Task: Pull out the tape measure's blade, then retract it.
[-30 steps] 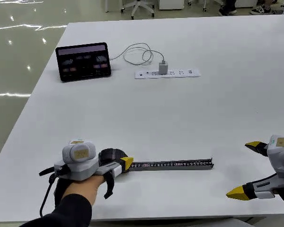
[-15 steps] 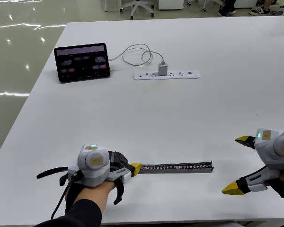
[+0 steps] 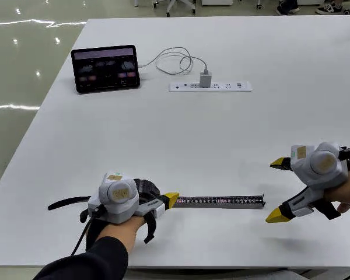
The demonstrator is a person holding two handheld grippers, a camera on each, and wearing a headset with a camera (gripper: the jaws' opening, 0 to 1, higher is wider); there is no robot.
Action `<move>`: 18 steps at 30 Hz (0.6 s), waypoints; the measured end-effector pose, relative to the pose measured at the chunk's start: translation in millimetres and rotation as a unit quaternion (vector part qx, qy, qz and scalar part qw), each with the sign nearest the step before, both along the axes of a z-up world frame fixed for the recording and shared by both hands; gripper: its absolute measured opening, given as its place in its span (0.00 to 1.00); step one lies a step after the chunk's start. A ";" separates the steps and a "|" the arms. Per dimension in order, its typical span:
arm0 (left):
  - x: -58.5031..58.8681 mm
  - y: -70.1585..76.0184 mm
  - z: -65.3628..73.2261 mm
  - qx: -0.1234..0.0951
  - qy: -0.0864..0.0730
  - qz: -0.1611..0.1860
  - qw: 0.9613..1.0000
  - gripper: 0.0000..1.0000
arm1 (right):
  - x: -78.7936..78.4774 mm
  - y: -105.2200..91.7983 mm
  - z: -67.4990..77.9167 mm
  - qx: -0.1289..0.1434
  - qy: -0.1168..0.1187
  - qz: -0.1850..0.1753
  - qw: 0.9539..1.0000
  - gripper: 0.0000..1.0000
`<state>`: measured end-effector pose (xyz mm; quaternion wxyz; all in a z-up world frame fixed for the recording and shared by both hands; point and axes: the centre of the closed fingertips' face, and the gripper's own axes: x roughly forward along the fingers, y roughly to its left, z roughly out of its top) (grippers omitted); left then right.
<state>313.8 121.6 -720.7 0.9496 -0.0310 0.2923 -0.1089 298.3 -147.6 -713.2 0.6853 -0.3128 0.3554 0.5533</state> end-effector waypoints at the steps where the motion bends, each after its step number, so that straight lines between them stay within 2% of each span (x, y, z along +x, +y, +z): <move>1: 0.4 -0.1 -0.3 0.001 -0.001 -0.001 1.000 1.00 | -2.0 0.8 -3.0 -0.005 0.012 0.006 1.000 0.74; 2: 0.1 -0.3 -0.6 0.000 0.000 -0.001 1.000 1.00 | -4.9 1.1 -5.5 -0.009 0.025 0.010 1.000 0.71; 4: -0.9 0.7 -1.8 0.005 0.004 -0.001 1.000 1.00 | -3.0 3.2 -9.2 -0.016 0.022 0.023 0.999 0.68; 6: -0.5 -0.3 0.4 -0.003 0.000 0.001 1.000 1.00 | -3.8 4.9 -11.3 -0.020 0.025 0.035 0.999 0.60; 11: 0.0 -0.7 0.5 -0.004 0.000 0.000 1.000 1.00 | -3.8 4.6 -17.7 -0.038 0.025 0.066 0.997 0.48; 13: -0.2 -1.1 -0.3 -0.007 0.003 0.001 1.000 1.00 | -4.4 2.8 -20.8 -0.046 0.032 0.071 0.996 0.40; 18: -0.1 -2.0 0.1 -0.010 0.002 0.001 1.000 1.00 | -3.3 0.8 -26.7 -0.054 0.037 0.076 0.995 0.30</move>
